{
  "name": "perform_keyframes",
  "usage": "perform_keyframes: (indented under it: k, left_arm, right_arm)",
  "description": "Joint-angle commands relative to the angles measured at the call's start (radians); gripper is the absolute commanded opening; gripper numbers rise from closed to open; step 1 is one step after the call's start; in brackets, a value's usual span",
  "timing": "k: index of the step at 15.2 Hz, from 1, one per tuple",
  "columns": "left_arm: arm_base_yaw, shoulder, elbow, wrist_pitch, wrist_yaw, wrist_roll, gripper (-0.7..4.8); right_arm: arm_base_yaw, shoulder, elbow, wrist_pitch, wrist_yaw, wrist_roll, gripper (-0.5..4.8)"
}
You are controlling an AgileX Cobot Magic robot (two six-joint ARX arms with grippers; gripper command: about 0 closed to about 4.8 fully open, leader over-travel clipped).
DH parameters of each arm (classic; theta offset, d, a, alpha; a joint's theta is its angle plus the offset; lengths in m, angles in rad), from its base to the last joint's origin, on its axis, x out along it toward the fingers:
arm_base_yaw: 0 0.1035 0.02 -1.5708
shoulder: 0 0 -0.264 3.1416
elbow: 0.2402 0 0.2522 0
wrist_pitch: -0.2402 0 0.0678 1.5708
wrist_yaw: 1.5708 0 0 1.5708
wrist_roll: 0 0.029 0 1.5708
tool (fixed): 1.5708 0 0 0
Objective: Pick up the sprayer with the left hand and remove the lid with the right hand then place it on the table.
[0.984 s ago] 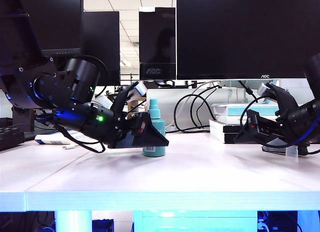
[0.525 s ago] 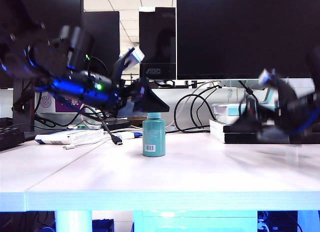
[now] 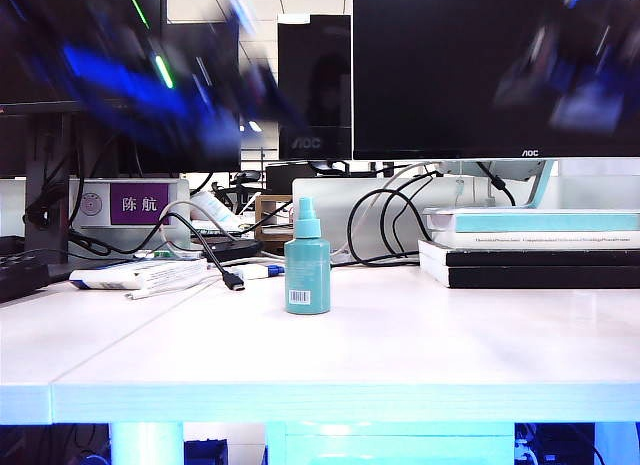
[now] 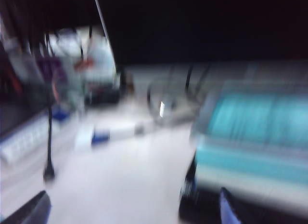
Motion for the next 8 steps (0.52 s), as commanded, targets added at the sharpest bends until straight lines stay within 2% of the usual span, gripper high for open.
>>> perform_keyframes:
  k: [1,2,4,5,6,7,8]
  left_arm:
    - [0.028,-0.215,0.003,-0.114,-0.111,0.034,4.79]
    - [0.028,-0.341,0.003,-0.202,-0.204,0.109,4.79]
    - [0.029,-0.512,0.001,-0.323,-0.357,0.196,4.79]
    - [0.029,-0.595,-0.007,-0.358,-0.398,0.207,4.79]
    - [0.034,-0.694,-0.026,-0.379,-0.462,0.207,4.79]
    - [0.034,-0.773,-0.037,-0.412,-0.518,0.222,4.46]
    - [0.034,-0.894,-0.06,-0.472,-0.571,0.217,3.55]
  right_arm:
    - [-0.009,-0.195,0.002,-0.102,0.029,0.0,4.79]
    - [-0.01,-0.317,0.002,-0.176,0.056,-0.001,4.79]
    - [-0.01,-0.476,0.002,-0.281,0.092,-0.013,4.79]
    - [-0.01,-0.55,0.002,-0.334,0.101,-0.04,3.66]
    - [-0.01,-0.637,0.002,-0.403,0.101,-0.047,1.32]
    - [-0.01,-0.695,0.001,-0.453,0.101,-0.047,1.13]
    - [-0.01,-0.78,0.0,-0.537,0.116,-0.047,1.12]
